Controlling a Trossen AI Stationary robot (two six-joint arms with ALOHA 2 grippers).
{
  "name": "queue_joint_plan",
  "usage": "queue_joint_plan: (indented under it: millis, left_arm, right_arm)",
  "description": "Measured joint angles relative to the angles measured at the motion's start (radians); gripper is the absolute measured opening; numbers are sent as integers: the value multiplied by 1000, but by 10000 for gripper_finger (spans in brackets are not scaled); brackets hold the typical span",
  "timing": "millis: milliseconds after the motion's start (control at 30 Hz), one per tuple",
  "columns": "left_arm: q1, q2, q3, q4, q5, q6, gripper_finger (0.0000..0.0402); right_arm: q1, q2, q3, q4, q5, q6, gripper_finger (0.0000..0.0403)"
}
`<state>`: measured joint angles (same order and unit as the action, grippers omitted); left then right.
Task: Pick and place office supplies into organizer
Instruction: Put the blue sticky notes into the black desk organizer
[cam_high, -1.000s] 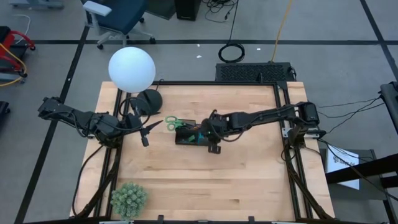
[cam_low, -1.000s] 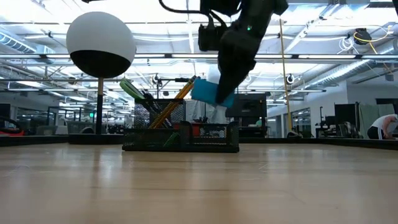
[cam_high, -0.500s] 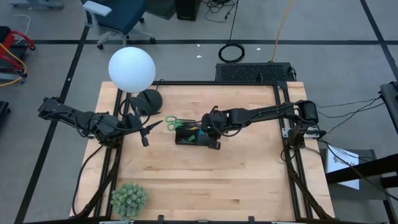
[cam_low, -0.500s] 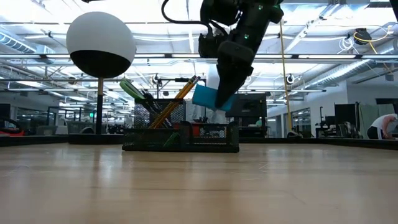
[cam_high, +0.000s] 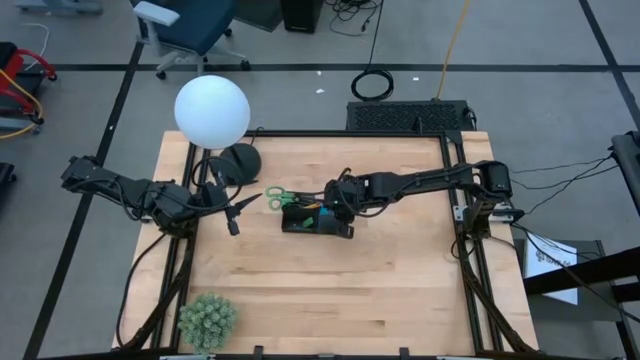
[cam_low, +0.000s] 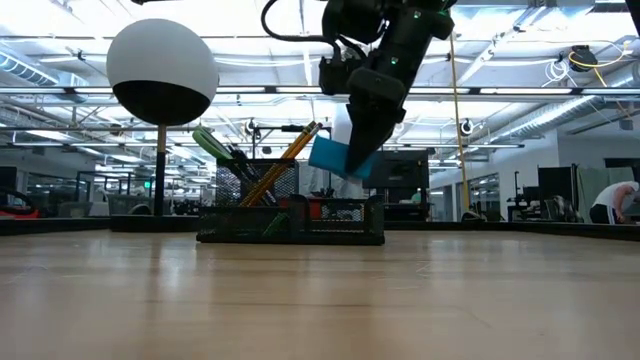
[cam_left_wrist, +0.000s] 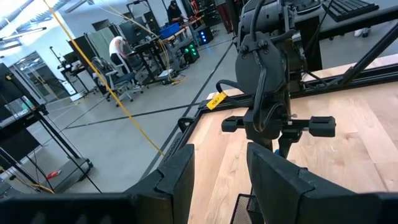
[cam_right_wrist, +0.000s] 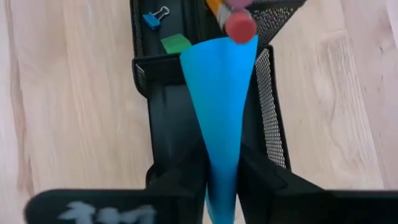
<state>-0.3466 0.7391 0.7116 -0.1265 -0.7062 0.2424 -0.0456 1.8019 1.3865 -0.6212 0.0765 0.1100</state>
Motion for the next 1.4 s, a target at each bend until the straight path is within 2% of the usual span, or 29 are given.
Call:
queue_joint_plan:
  millis: [900, 1100, 1400]
  left_arm:
    - [0, 0, 0, -2, 0, 0, 154]
    - [0, 0, 0, -2, 0, 0, 154]
    - [0, 0, 0, -3, 0, 0, 154]
  right_arm:
    - [1, 0, 0, -19, -1, 2, 280]
    - [1, 0, 0, -19, 0, 2, 300]
    - [1, 0, 0, -19, 0, 2, 298]
